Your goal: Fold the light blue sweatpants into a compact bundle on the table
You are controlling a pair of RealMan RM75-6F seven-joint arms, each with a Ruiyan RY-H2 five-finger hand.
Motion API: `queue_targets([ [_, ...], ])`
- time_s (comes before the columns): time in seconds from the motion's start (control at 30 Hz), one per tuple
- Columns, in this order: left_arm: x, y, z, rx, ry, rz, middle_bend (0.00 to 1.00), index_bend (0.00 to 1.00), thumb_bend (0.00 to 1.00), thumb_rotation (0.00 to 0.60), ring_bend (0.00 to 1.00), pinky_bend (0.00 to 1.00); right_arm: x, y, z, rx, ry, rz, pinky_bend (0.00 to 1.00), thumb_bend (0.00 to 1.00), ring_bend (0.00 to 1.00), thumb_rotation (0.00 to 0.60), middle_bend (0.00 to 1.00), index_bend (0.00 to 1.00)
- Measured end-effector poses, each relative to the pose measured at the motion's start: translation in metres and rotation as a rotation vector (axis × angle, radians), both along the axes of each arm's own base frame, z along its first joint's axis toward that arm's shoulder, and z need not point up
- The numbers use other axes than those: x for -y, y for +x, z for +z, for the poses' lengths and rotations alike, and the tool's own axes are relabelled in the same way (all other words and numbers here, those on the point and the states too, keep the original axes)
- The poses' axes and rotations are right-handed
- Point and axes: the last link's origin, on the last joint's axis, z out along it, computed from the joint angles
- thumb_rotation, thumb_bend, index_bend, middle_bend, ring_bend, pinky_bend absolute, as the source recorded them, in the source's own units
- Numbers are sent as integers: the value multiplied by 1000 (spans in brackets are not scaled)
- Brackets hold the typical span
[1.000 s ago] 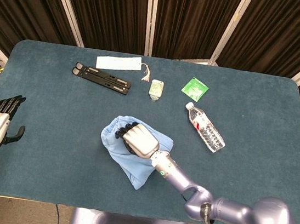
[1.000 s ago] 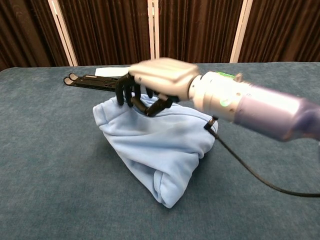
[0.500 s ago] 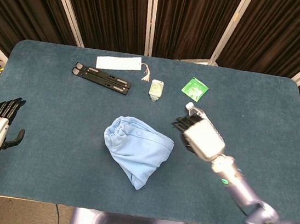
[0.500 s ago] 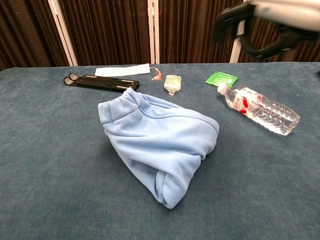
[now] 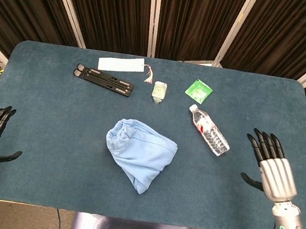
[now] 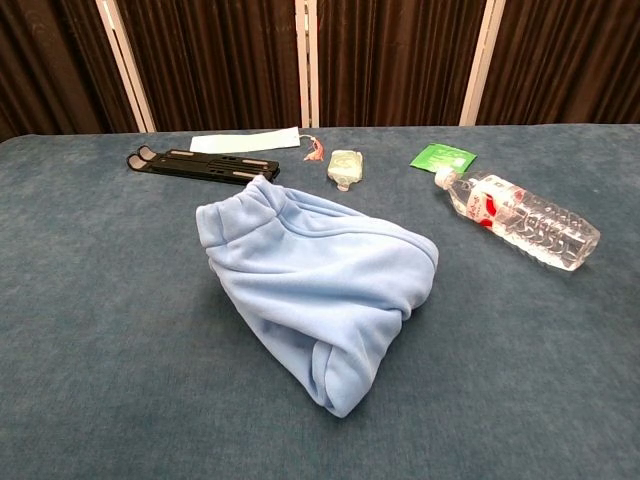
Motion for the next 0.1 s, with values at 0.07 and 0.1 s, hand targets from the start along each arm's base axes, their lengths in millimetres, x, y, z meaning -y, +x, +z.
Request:
queue_targets([
  [0.07,4,-1,2,-6,9,0,0,0,0,600,0,0,-6,-5,2,-21,-30,-18,0,0,0,600,0,0],
  [0.1,6,-2,3,-8,13,1,0,0,0,600,0,0,-11,-9,2,-31,-51,-29,0,0,0,600,0,0],
])
